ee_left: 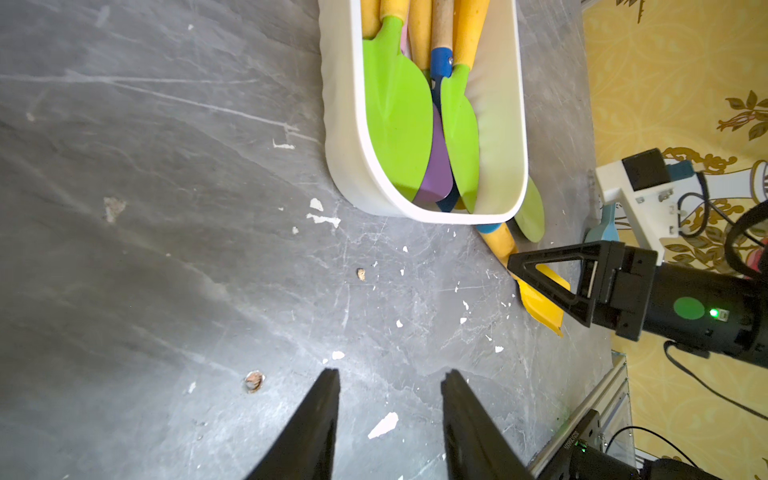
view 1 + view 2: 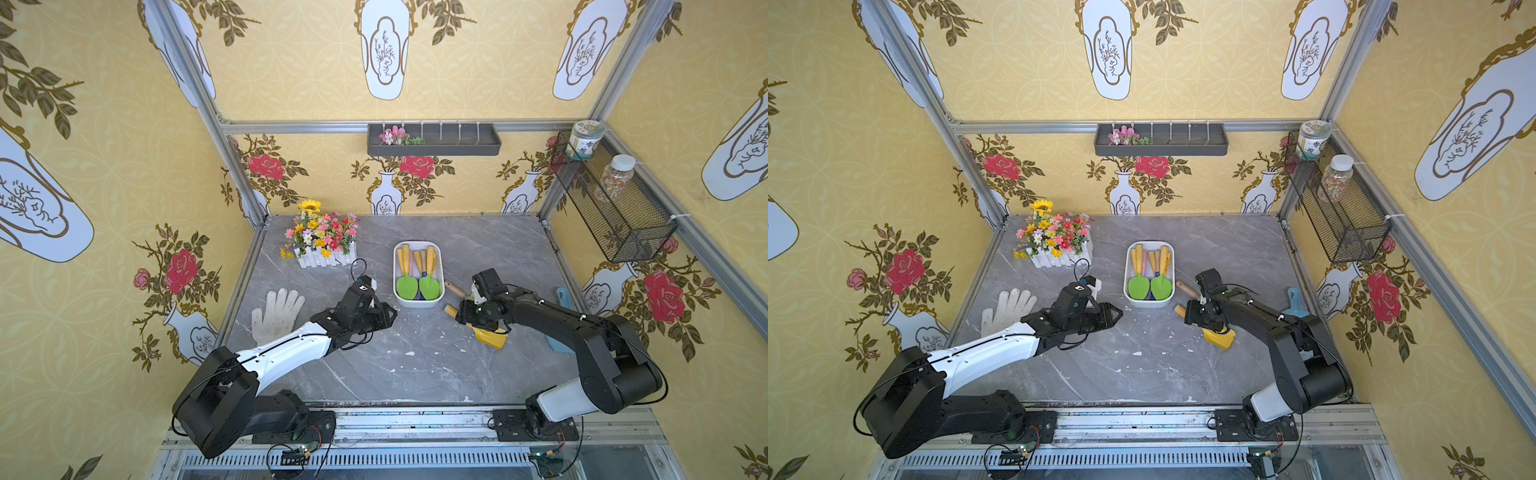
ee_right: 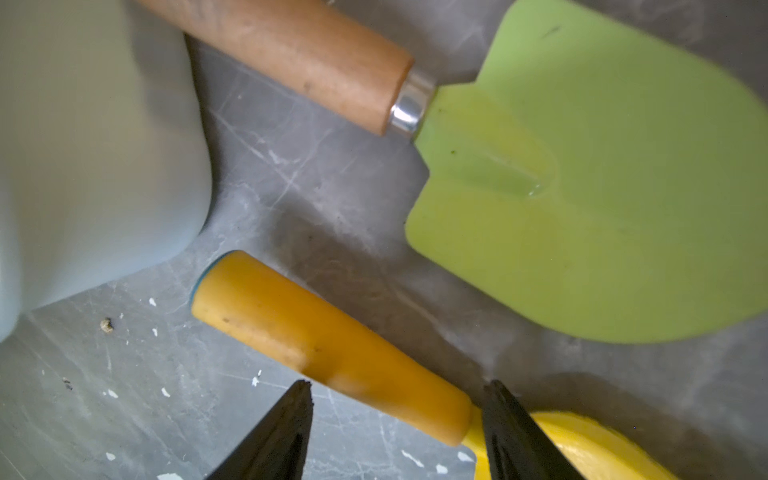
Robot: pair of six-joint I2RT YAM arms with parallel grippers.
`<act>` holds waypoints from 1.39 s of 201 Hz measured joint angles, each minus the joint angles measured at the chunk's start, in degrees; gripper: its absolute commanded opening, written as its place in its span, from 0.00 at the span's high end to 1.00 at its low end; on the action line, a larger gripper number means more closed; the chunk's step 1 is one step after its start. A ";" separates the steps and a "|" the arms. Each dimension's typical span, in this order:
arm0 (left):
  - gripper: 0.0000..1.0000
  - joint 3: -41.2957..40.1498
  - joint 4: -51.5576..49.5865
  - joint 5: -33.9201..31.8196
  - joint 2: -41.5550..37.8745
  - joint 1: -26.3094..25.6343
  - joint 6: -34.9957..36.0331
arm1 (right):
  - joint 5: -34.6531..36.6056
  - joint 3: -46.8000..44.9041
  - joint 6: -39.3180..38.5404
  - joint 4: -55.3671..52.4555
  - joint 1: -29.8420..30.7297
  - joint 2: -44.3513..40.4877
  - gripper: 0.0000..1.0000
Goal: Put the shovel into the storage box
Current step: Pick up the shovel from the center of the board.
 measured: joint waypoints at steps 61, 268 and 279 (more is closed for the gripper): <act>0.55 0.00 0.11 0.24 0.28 0.00 0.00 | 2.43 1.60 1.62 -0.87 6.88 0.72 0.32; 0.55 0.24 0.87 0.61 1.86 0.02 -0.39 | 12.79 5.49 0.09 -7.91 13.00 5.25 0.67; 0.55 0.39 0.85 0.63 2.10 0.02 -0.39 | 13.42 5.73 0.26 -8.11 13.00 5.31 0.68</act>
